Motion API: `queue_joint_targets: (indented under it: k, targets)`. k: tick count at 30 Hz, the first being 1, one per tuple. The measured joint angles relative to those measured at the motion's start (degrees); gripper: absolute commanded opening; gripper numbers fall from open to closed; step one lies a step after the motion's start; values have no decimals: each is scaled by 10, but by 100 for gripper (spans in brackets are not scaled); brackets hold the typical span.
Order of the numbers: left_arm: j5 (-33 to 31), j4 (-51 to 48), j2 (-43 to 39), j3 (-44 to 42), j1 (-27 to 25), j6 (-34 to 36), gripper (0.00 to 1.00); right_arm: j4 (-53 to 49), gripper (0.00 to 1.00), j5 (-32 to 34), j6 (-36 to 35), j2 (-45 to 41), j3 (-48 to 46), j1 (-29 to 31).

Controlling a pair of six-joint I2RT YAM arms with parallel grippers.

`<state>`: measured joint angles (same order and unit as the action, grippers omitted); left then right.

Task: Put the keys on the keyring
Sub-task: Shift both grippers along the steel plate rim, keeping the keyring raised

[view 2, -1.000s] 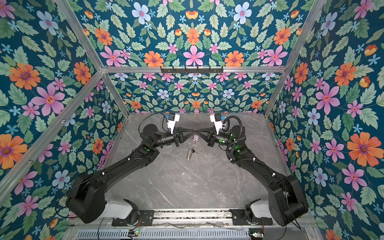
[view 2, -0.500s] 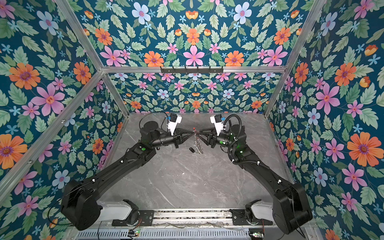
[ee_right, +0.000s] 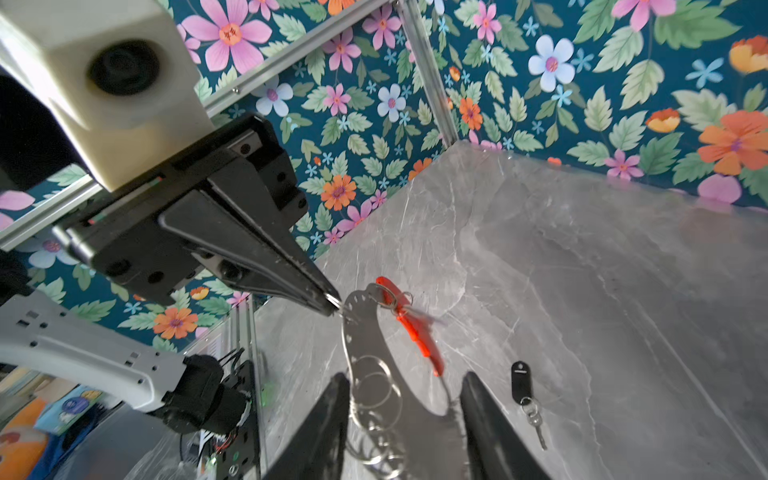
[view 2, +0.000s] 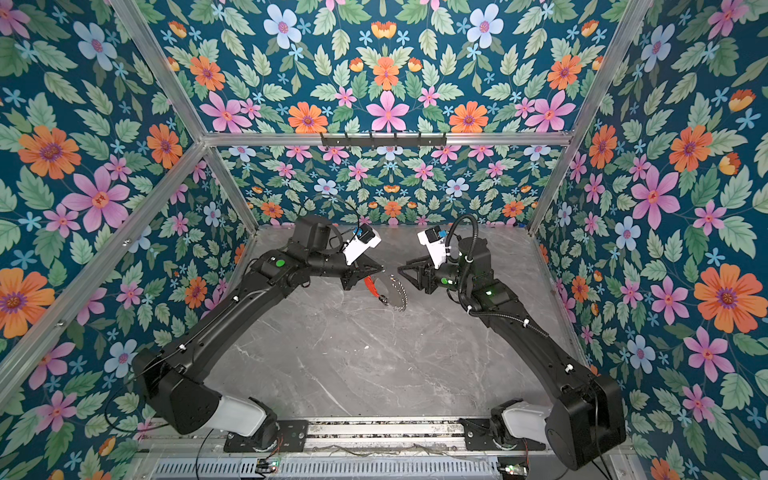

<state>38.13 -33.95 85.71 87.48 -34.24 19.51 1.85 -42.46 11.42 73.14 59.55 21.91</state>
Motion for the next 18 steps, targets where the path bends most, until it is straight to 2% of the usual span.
queue_joint_targets:
  k: [6,18]
  targets:
    - [5,-73,14,36,0,39,0,-20,28,-26,-13,12,5,25]
    - [26,-96,11,36,-4,46,0,-15,26,-39,-25,29,13,45]
